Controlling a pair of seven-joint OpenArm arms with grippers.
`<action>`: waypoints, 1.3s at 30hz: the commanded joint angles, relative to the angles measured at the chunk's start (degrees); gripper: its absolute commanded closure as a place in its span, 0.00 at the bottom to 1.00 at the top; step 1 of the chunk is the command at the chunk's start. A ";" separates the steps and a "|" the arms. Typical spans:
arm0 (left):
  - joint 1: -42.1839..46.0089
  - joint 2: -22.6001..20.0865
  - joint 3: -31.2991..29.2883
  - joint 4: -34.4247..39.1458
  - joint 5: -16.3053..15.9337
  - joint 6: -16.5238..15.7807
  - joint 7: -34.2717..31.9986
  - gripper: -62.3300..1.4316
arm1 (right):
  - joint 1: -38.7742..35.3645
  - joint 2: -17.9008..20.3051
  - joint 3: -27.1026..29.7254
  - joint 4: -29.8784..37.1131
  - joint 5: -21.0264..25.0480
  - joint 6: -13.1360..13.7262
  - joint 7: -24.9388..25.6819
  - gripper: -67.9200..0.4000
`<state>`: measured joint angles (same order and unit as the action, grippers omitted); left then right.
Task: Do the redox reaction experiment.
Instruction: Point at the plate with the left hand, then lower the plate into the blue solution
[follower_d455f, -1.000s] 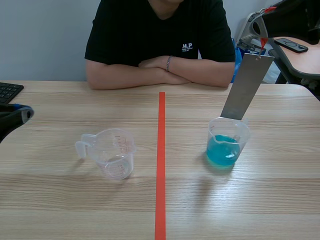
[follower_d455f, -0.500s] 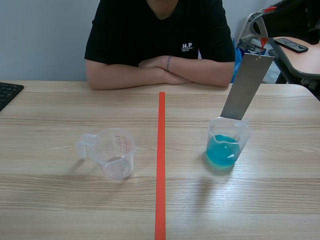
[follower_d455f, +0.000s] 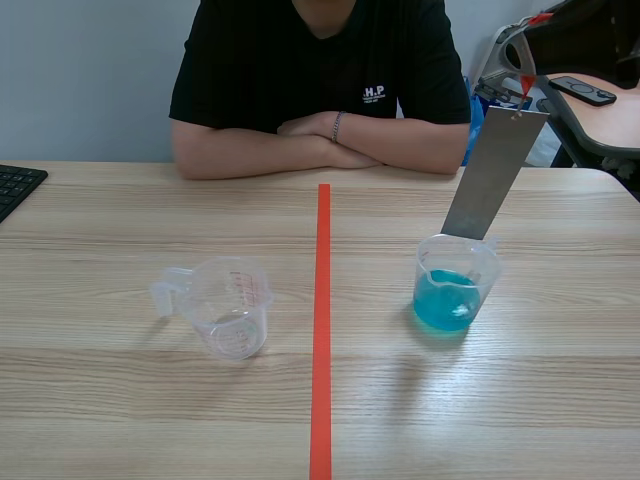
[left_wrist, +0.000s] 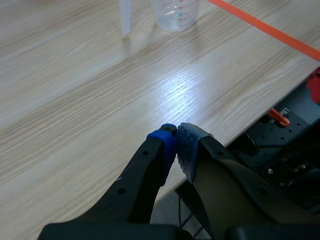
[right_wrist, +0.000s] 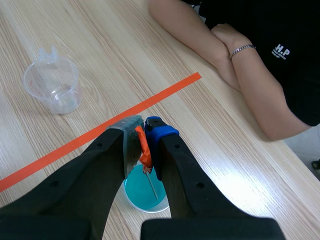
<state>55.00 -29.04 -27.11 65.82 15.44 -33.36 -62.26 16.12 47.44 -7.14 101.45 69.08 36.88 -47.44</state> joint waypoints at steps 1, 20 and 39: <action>1.16 0.33 -0.87 1.09 -0.79 0.96 -2.01 0.91 | 0.68 0.79 0.50 0.00 0.83 0.02 1.07 0.97; 5.92 1.84 -1.42 3.52 -0.61 5.42 -2.78 0.91 | 0.68 0.76 0.48 -0.04 0.83 0.24 1.29 0.97; 5.92 1.86 -1.42 3.52 -0.63 5.42 -2.78 0.91 | -1.22 -6.10 0.44 -10.23 -3.17 5.22 2.60 0.97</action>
<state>60.95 -27.00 -28.42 68.51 15.42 -28.05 -64.10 14.20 40.95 -7.14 90.85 65.76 42.09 -46.11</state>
